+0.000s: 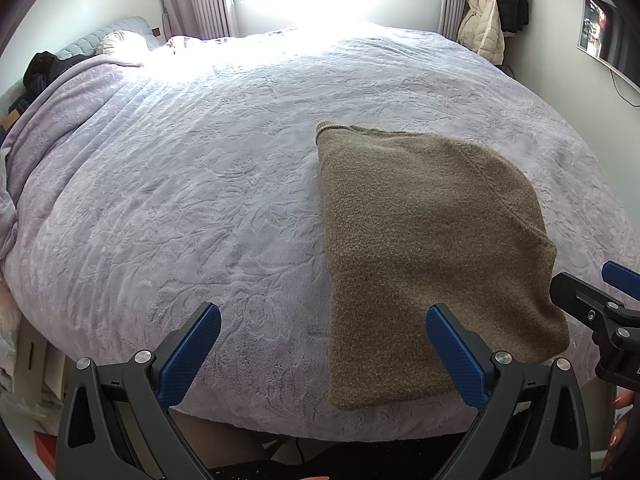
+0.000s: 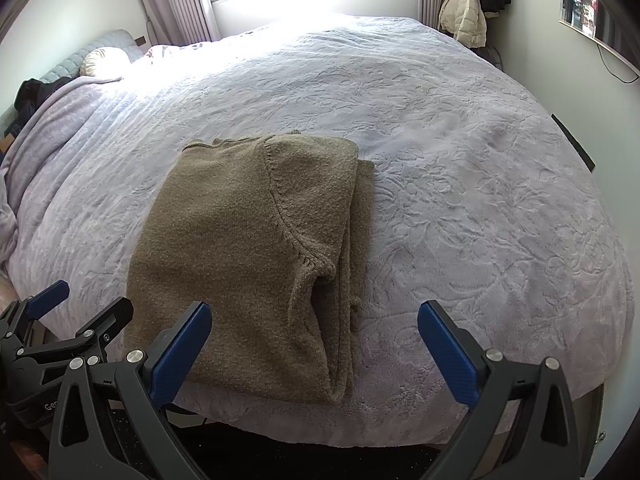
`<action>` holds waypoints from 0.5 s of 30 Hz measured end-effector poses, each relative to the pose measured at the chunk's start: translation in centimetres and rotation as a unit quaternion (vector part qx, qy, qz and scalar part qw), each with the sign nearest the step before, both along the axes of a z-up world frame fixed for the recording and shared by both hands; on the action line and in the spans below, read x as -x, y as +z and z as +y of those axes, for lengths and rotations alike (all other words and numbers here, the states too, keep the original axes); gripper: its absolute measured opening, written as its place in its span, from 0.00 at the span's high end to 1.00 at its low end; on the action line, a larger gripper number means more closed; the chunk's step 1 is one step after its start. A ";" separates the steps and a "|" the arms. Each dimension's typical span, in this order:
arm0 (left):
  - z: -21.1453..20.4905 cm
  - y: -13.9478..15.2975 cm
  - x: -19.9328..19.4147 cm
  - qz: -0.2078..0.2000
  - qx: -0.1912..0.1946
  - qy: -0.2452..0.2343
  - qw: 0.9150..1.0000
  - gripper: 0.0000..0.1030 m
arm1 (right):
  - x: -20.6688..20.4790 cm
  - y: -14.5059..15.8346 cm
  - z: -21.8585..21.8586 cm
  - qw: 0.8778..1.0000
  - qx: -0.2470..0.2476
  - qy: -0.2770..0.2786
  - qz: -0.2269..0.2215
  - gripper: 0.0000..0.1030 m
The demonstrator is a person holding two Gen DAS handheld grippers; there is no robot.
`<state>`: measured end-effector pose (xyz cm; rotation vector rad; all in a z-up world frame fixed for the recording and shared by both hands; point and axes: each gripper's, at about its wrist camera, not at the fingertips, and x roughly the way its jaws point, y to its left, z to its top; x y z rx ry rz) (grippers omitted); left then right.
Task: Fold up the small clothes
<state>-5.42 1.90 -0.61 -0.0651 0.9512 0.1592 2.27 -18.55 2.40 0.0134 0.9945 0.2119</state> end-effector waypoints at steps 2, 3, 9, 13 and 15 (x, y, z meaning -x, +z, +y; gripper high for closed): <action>0.0 0.0 0.0 0.000 0.000 0.000 1.000 0.00 | 0.0 0.0 0.0 1.000 0.000 0.000 0.000 0.00; 0.0 0.0 0.0 0.000 0.000 0.000 1.000 0.00 | 0.0 0.0 0.0 1.000 0.000 0.000 0.000 0.00; 0.0 0.0 0.0 0.000 -0.001 0.000 1.000 0.00 | 0.0 0.0 0.0 1.000 0.000 0.000 0.000 0.00; 0.0 0.0 0.1 0.001 0.000 0.000 1.000 0.00 | 0.0 0.0 0.0 1.000 0.000 0.000 0.000 0.00; 0.0 0.0 0.1 0.000 0.000 0.000 1.000 0.00 | 0.0 0.0 0.0 1.000 0.000 0.000 0.000 0.00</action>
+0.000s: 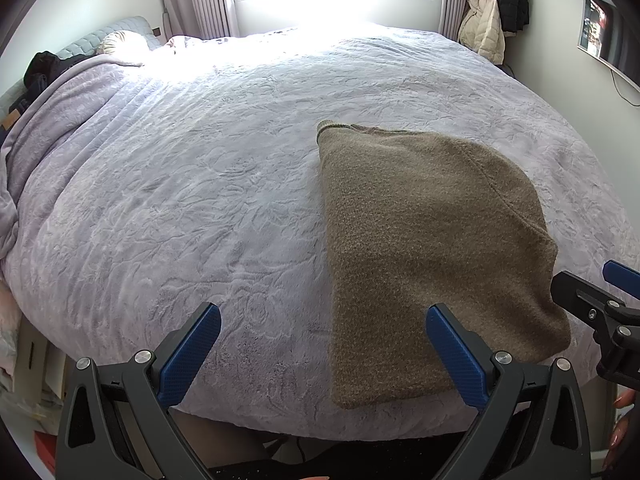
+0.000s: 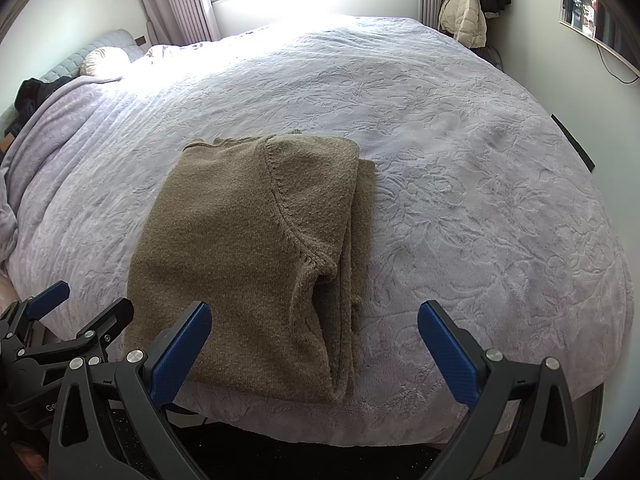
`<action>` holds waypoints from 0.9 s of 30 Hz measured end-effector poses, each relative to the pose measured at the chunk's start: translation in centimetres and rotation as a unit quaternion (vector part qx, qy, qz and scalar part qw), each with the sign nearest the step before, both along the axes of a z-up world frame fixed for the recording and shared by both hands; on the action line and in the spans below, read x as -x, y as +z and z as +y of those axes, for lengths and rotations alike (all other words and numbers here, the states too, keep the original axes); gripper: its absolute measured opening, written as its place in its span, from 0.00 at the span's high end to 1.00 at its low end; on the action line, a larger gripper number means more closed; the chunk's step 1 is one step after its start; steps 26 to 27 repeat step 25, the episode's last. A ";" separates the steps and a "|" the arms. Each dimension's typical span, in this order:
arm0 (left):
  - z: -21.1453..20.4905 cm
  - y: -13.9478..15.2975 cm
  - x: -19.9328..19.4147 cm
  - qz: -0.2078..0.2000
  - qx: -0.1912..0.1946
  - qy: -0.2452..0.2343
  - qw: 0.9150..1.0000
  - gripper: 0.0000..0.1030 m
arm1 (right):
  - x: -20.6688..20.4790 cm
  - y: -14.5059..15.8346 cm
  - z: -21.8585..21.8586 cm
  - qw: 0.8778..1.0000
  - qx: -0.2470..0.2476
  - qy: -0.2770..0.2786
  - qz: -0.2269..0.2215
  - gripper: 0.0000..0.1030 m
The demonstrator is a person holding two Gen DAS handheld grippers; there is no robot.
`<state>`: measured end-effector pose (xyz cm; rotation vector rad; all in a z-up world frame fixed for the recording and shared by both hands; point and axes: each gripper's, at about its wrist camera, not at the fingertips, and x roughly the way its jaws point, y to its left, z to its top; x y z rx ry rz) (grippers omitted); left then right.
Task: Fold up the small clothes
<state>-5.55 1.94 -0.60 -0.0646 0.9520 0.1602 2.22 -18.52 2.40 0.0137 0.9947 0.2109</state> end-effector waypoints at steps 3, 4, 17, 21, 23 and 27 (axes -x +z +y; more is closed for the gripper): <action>-0.1 0.0 0.0 0.000 0.000 0.001 1.000 0.00 | 0.0 0.0 0.0 1.000 0.000 0.000 0.000 0.00; -0.1 0.0 0.0 0.000 0.000 0.001 1.000 0.00 | 0.0 0.0 0.0 1.000 0.000 0.000 0.000 0.00; 0.3 -0.2 0.0 0.002 0.003 -0.002 1.000 0.00 | 0.0 -0.1 0.1 1.000 0.002 0.001 0.002 0.00; 0.4 0.0 0.2 -0.013 0.000 -0.004 1.000 0.00 | -0.1 -0.3 0.2 1.000 0.004 0.002 0.004 0.00; 0.4 0.1 0.2 -0.019 -0.003 -0.008 1.000 0.00 | -0.1 -0.4 0.2 1.000 0.005 0.002 0.005 0.00; 0.4 0.1 0.2 -0.019 -0.001 -0.012 1.000 0.00 | -0.1 -0.4 0.2 1.000 0.006 0.002 0.006 0.00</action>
